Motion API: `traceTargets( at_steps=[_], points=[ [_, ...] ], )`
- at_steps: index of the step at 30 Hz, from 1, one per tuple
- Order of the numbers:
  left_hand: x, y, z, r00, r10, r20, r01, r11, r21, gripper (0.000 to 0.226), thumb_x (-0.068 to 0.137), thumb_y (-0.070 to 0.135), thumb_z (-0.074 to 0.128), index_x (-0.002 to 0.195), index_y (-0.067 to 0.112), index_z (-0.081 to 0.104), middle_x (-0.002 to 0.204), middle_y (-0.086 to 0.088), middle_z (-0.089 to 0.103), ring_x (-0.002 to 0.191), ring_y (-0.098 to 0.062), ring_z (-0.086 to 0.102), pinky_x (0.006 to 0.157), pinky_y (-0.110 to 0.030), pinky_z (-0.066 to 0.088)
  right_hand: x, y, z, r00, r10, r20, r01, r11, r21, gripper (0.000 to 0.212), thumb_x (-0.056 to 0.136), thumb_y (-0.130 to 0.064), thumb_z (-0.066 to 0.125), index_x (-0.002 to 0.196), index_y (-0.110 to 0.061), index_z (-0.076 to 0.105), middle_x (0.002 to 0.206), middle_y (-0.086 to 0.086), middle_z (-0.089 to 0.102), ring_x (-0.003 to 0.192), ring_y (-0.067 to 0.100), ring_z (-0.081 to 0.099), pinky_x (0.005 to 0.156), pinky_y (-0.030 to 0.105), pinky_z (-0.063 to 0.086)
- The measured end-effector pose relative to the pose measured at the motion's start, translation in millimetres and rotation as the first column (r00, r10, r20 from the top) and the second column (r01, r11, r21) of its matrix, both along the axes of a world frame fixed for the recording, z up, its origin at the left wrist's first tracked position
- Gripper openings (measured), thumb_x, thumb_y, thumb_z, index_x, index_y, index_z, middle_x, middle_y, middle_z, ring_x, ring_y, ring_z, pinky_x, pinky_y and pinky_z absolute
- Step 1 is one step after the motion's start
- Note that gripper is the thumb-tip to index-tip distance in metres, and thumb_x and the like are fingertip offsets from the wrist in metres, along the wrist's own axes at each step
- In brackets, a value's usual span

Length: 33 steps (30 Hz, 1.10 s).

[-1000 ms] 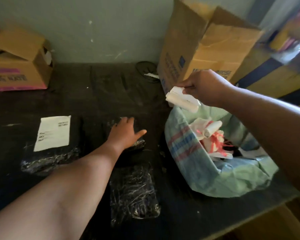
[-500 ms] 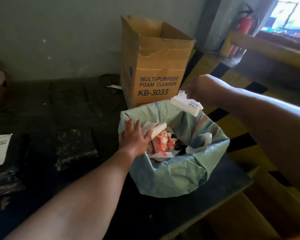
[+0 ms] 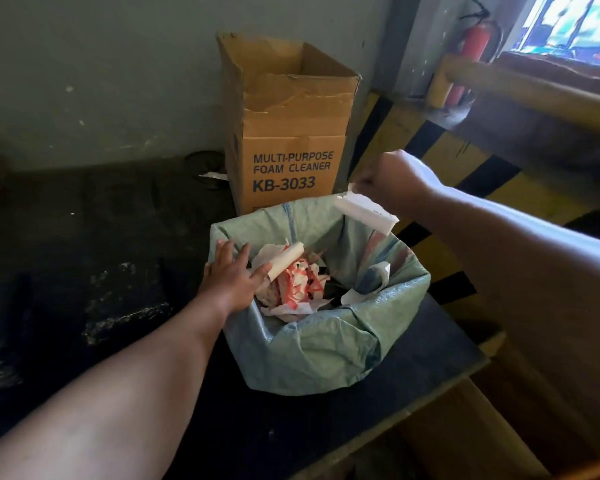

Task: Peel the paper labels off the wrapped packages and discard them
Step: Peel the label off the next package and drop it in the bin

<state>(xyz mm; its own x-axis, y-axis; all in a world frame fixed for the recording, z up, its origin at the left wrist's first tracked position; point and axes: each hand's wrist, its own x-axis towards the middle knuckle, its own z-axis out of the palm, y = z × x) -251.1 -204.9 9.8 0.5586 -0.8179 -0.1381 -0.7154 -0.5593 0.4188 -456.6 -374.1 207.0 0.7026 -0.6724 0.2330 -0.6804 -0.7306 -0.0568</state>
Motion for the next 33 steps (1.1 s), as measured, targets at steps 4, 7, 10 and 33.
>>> traceTargets(
  at_steps=[4,7,10,33],
  points=[
    [0,-1,-2,1.000,0.000,0.008,0.000,1.000,-0.025,0.077,0.097,0.070,0.028,0.160,0.028,0.012,0.168,-0.001,-0.012,0.151,-0.016,-0.023,0.122,-0.049,-0.003,-6,-7,-5,0.993,0.035,-0.110,-0.035,0.999,0.006,0.027,0.094,-0.026,0.065,0.121,-0.027,0.069,0.113,-0.009,0.072,0.098,0.012,0.068,0.085,0.030,0.056],
    [-1,1,-3,1.000,0.005,-0.007,-0.005,0.999,-0.040,0.078,0.096,0.070,0.028,0.160,0.028,0.012,0.168,-0.001,-0.012,0.151,-0.016,-0.023,0.122,-0.049,-0.004,-8,-10,-7,0.979,0.023,-0.204,-0.023,1.000,0.003,0.018,0.095,-0.020,0.060,0.106,-0.026,0.072,0.103,-0.003,0.071,0.093,0.017,0.064,0.081,0.029,0.053],
    [-1,2,-3,1.000,0.009,-0.013,-0.009,0.999,-0.033,0.078,0.096,0.071,0.027,0.160,0.029,0.011,0.168,0.000,-0.013,0.151,-0.016,-0.024,0.122,-0.048,-0.004,-9,-16,-12,0.982,0.047,-0.184,-0.048,0.999,-0.002,0.017,0.094,-0.015,0.061,0.102,-0.026,0.072,0.087,-0.013,0.058,0.090,0.007,0.050,0.073,0.016,0.041],
    [-1,1,-3,1.000,0.008,-0.009,-0.008,0.999,-0.040,0.074,0.098,0.068,0.027,0.160,0.030,0.013,0.168,0.000,-0.011,0.151,-0.017,-0.022,0.122,-0.049,-0.003,-21,-31,-29,0.998,-0.035,-0.046,0.039,0.997,0.072,0.030,0.090,-0.009,0.066,0.118,-0.018,0.072,0.115,0.003,0.069,0.100,0.018,0.064,0.075,0.025,0.049]
  ],
)
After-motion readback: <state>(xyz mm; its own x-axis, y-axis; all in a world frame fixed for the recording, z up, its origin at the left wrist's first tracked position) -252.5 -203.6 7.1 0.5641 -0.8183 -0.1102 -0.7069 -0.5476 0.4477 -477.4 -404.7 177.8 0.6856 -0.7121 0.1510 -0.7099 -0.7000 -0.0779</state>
